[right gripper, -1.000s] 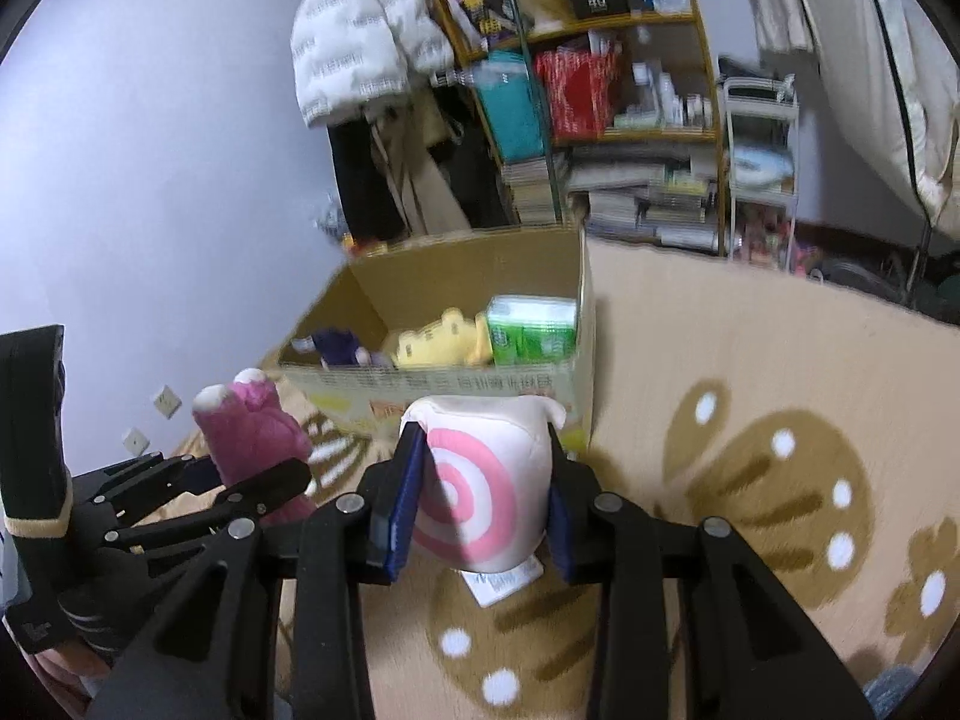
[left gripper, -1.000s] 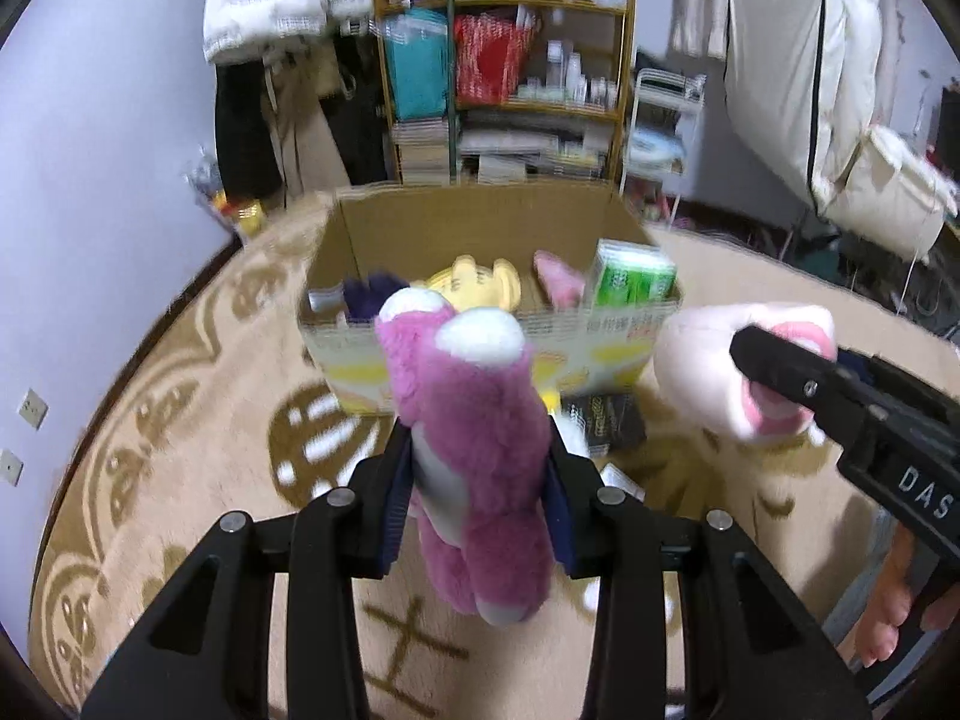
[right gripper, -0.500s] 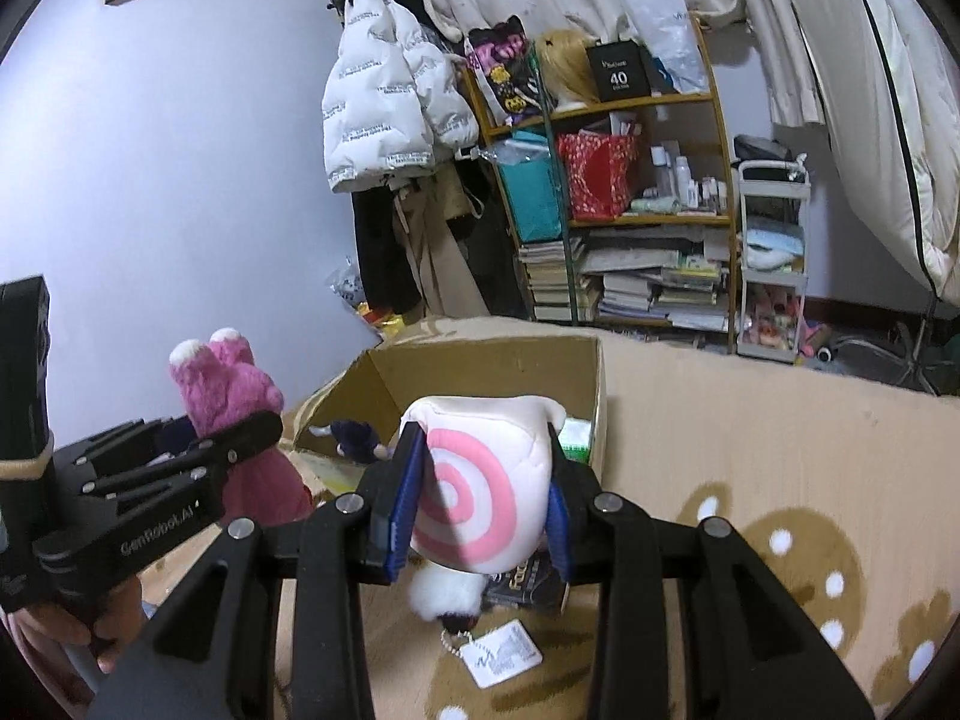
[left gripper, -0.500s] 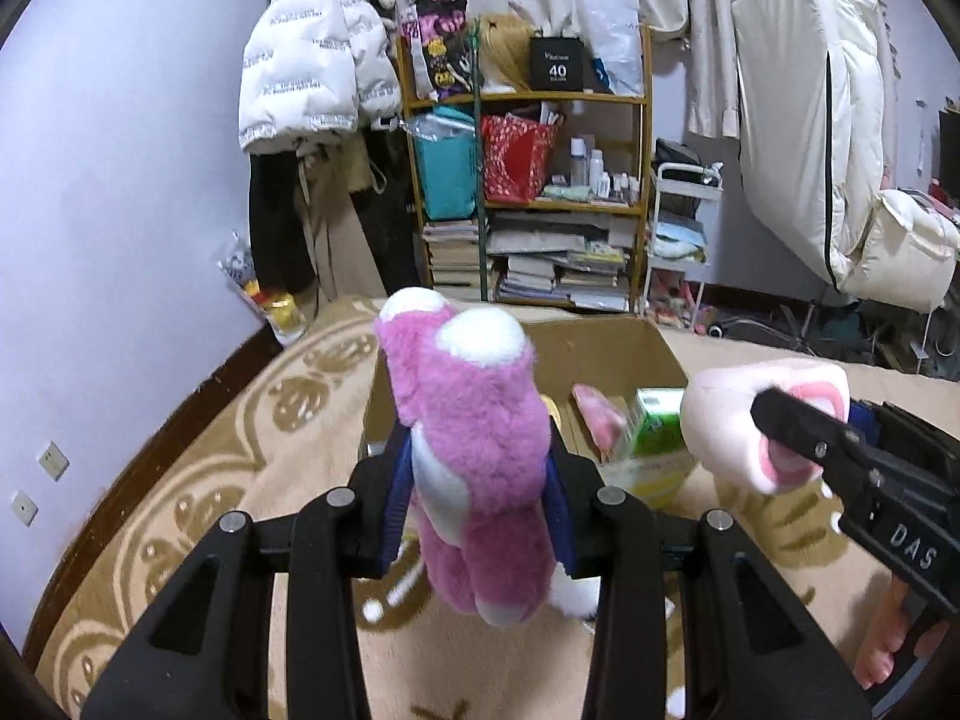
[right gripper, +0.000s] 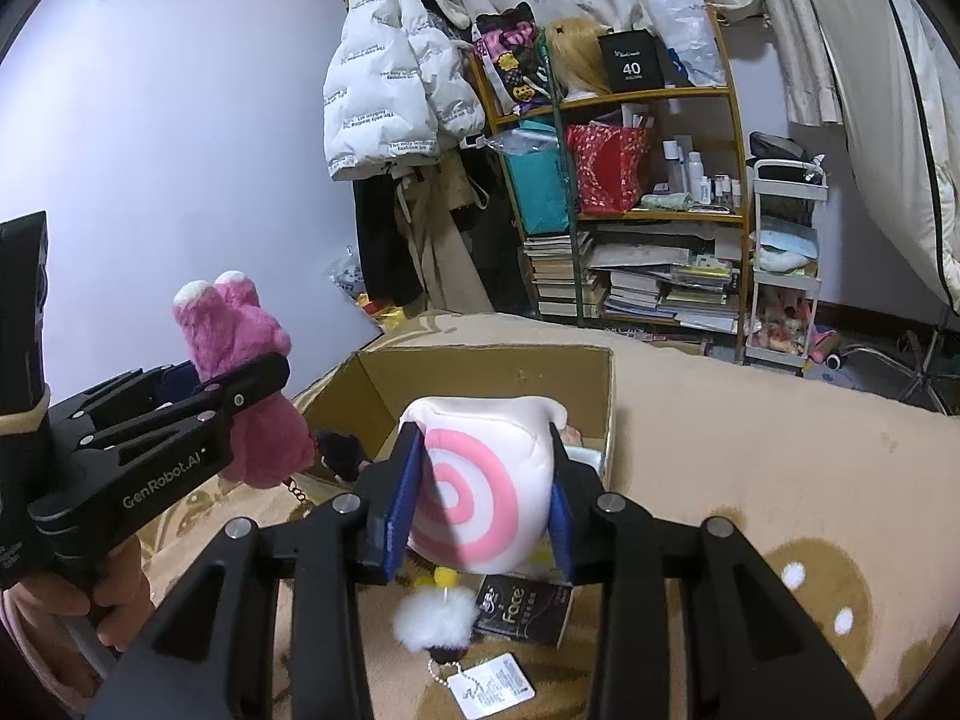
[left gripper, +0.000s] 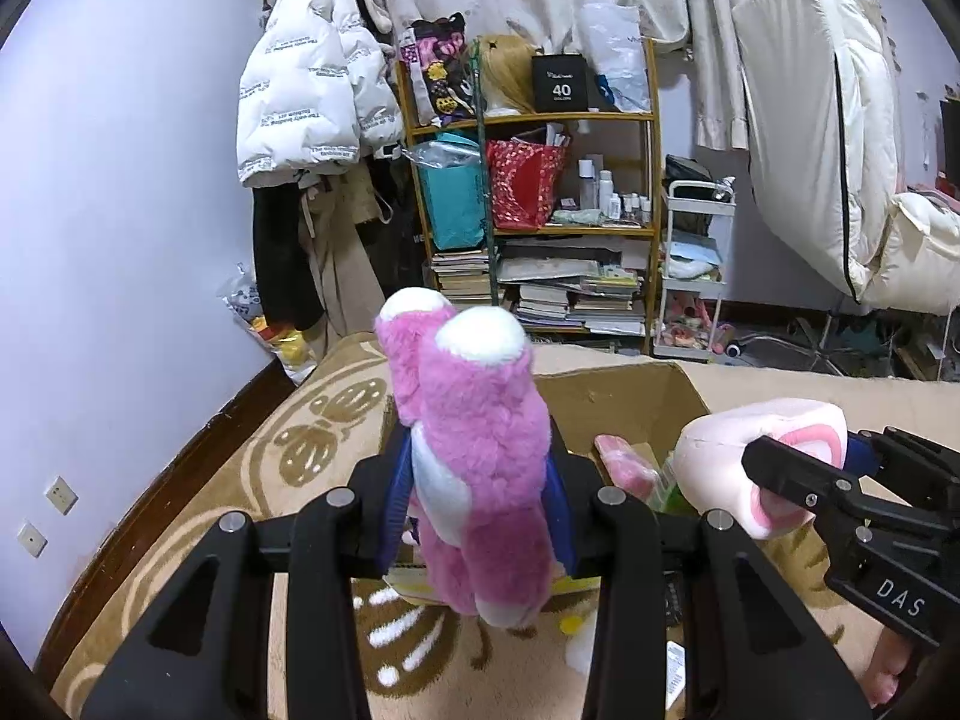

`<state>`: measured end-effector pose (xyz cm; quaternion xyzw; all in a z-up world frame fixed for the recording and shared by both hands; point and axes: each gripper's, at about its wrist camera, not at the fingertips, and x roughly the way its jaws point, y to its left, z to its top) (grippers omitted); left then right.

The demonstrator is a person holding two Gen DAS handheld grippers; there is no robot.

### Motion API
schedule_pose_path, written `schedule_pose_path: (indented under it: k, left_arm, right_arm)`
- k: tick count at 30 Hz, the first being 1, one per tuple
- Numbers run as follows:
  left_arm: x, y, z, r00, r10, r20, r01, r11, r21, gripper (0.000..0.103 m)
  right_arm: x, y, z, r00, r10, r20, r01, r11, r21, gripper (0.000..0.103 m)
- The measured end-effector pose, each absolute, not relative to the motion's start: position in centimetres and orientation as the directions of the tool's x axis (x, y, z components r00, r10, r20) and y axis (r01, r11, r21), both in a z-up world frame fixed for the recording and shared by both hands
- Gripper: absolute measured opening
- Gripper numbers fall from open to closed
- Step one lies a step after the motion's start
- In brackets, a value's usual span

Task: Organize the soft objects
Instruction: 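Lift the pink plush and swirl cushion and carry them over the box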

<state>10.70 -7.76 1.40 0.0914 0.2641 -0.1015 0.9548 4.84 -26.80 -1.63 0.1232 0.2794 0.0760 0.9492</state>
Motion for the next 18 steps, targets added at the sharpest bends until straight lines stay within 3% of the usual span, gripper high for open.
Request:
schedule_pose_path:
  k: [18]
  left_arm:
    - [13.7,-7.7,-0.5,0.814,-0.173,-0.554,0.266,0.960,0.091,0.037]
  right_arm:
    - [8.4,-26.6,-3.1,0.815,0.224,-0.534,-0.104,0.964,0.246,0.041]
